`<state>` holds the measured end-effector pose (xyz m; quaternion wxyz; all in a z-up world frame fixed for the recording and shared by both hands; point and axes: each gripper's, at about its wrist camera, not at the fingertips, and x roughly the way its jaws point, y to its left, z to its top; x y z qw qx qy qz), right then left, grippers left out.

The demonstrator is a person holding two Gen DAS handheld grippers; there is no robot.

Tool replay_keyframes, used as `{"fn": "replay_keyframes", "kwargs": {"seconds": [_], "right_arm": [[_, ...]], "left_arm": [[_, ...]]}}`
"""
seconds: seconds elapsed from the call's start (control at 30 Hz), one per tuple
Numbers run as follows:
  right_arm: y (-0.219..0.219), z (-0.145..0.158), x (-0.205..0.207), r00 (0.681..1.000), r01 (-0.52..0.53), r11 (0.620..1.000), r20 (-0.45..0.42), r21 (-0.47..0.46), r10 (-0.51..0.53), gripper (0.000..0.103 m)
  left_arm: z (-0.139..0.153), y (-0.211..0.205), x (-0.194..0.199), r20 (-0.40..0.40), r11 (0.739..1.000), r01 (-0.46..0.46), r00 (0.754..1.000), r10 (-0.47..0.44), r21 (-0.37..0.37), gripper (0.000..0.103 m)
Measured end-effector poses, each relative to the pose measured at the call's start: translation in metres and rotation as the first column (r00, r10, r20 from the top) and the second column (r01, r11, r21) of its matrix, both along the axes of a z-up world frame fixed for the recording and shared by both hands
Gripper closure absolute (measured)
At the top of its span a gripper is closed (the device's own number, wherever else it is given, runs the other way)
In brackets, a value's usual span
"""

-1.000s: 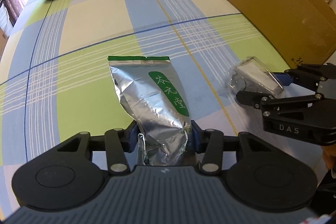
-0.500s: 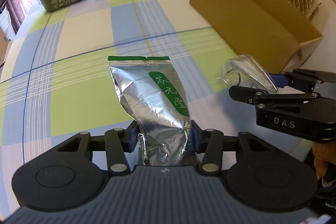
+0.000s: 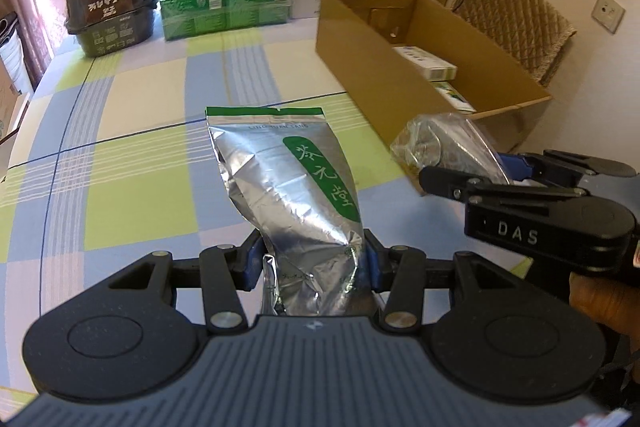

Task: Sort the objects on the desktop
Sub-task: 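Lift and carry the foil packet and plastic container with both tools over the box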

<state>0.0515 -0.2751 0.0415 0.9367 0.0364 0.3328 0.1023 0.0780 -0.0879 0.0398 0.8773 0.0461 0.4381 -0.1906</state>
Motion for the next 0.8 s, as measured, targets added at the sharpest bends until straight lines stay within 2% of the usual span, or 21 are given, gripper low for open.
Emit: {"fn": "replay_keyframes", "kwargs": {"seconds": [0.43, 0.8], "right_arm": [[-0.045, 0.026, -0.016, 0.996, 0.076, 0.997, 0.051, 0.015, -0.076, 0.054], [-0.088, 0.044, -0.01, 0.984, 0.156, 0.988, 0.082, 0.009, -0.156, 0.054]], "left_arm": [[0.024, -0.038, -0.015, 0.041, 0.999, 0.048, 0.998, -0.048, 0.001, 0.06], [0.037, -0.078, -0.004, 0.065, 0.994, 0.112, 0.992, -0.112, 0.003, 0.06]]}}
